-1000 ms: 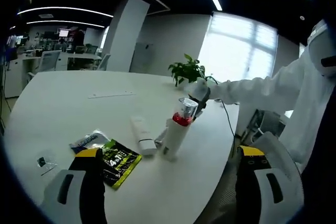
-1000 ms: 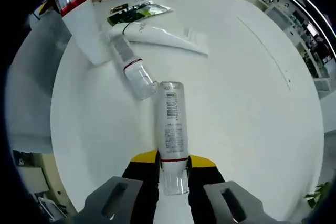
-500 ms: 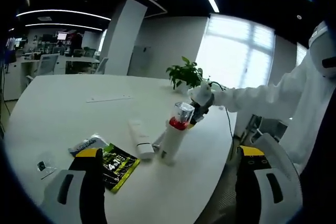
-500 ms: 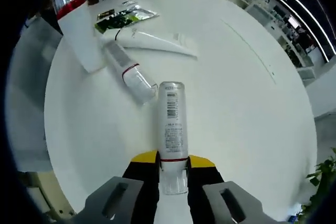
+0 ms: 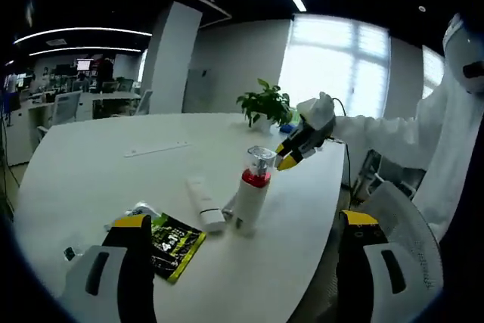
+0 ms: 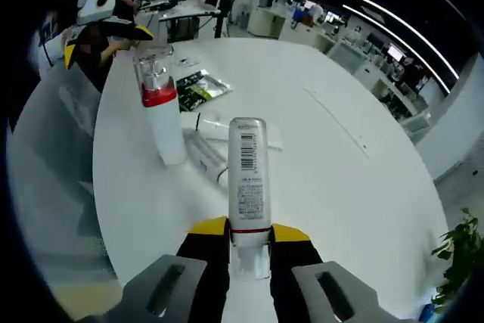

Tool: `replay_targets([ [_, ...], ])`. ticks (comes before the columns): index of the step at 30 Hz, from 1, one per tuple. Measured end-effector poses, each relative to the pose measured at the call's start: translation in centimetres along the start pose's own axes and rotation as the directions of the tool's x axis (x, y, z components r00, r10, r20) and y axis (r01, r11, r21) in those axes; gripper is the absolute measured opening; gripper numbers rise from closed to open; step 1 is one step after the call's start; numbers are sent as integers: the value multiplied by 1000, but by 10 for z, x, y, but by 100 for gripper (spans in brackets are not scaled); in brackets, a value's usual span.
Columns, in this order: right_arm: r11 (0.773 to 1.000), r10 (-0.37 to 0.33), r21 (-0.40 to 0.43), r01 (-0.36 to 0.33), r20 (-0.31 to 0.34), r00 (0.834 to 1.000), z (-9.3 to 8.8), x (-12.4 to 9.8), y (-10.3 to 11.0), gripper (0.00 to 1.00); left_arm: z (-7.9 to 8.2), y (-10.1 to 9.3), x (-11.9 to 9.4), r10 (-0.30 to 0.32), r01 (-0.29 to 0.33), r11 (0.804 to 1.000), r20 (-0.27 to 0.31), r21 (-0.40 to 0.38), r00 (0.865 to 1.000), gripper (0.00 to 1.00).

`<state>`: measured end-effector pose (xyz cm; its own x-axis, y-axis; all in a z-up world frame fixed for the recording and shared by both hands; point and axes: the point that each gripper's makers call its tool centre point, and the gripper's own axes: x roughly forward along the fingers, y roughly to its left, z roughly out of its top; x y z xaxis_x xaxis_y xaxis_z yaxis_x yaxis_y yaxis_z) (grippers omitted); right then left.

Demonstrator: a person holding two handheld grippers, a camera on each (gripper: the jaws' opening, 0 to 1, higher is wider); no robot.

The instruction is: Arrange the skincare products in the storage area until every visible bottle or jar stands upright without overlapping.

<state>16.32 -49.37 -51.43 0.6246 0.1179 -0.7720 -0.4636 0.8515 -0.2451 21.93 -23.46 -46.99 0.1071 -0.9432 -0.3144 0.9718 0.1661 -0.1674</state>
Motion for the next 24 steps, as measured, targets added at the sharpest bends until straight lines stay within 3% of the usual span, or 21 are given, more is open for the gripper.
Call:
replay_targets([
  [4, 992, 31, 119, -44, 110, 993, 23, -15, 20, 10, 7, -10, 5, 6, -7, 999, 24, 40, 1000, 95],
  [7, 987, 51, 144, -72, 148, 988, 30, -26, 29, 10, 16, -6, 4, 45, -50, 995, 54, 86, 998, 91],
  [9, 980, 67, 175, -96, 166, 984, 36, -35, 37, 10, 19, -12, 4, 42, -47, 995, 58, 93, 997, 90],
  [14, 997, 58, 49, -66, 154, 986, 52, -55, 53, 10, 28, -15, 2, 30, -38, 993, 69, 108, 997, 87],
  [24, 989, 98, -125, -80, 140, 985, 91, -67, 101, 10, 42, -32, 6, -37, 23, 985, 81, 169, 996, 75],
])
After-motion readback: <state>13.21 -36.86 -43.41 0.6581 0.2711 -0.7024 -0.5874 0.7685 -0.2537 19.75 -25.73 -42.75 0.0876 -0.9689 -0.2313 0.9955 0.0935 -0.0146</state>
